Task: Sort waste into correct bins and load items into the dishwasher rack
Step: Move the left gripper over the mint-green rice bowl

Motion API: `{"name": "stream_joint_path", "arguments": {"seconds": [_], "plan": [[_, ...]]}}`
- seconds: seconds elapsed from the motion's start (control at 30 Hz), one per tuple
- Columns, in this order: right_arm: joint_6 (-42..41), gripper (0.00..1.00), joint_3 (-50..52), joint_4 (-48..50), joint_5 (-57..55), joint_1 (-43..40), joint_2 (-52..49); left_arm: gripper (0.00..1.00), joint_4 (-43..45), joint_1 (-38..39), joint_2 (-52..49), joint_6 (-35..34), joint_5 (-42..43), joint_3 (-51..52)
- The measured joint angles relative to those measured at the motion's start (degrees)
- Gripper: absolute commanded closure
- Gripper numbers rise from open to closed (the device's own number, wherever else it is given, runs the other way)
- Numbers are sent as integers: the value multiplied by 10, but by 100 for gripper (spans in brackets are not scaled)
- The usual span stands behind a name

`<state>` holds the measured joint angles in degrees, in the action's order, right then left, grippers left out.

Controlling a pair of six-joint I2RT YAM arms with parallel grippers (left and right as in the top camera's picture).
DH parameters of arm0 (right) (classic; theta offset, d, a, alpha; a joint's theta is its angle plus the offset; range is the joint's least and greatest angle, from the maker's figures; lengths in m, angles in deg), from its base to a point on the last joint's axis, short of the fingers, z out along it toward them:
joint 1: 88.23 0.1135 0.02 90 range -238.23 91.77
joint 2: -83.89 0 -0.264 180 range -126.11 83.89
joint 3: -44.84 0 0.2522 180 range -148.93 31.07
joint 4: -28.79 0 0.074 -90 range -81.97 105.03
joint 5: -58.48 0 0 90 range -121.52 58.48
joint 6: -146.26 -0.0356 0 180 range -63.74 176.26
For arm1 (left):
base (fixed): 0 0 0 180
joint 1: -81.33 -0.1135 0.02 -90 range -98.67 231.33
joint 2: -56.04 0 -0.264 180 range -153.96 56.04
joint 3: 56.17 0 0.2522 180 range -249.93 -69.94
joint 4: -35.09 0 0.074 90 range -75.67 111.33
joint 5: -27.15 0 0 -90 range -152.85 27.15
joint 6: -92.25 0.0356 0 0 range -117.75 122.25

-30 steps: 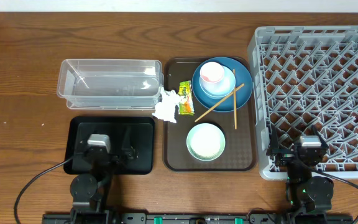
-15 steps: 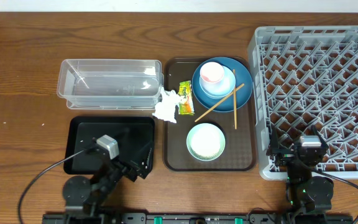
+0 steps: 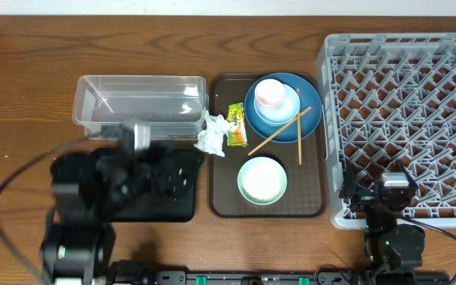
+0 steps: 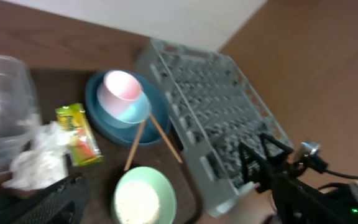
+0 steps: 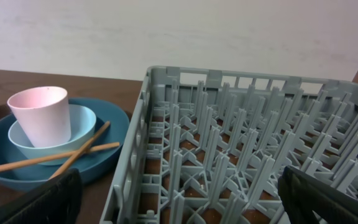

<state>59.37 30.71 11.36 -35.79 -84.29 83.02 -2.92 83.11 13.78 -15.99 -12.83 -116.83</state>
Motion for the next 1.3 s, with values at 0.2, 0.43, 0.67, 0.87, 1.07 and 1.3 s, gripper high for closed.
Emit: {"name": "stream_joint_path", "arguments": {"seconds": [0.2,0.43,0.67,0.87,1.07,1.3], "plan": [[0,1,0,0,0,0,0,5,13,0,-112,-40,69,-4],[0,1,0,0,0,0,0,53,11,12,-181,-83,141,-4],[0,1,0,0,0,0,0,94,-10,135,-181,-105,46,-4],[0,1,0,0,0,0,0,94,-10,301,-181,-155,-168,-4],[0,1,0,0,0,0,0,94,-6,461,-181,-202,-404,-4],[0,1,0,0,0,0,0,87,60,568,-234,-222,-549,-4]]}}
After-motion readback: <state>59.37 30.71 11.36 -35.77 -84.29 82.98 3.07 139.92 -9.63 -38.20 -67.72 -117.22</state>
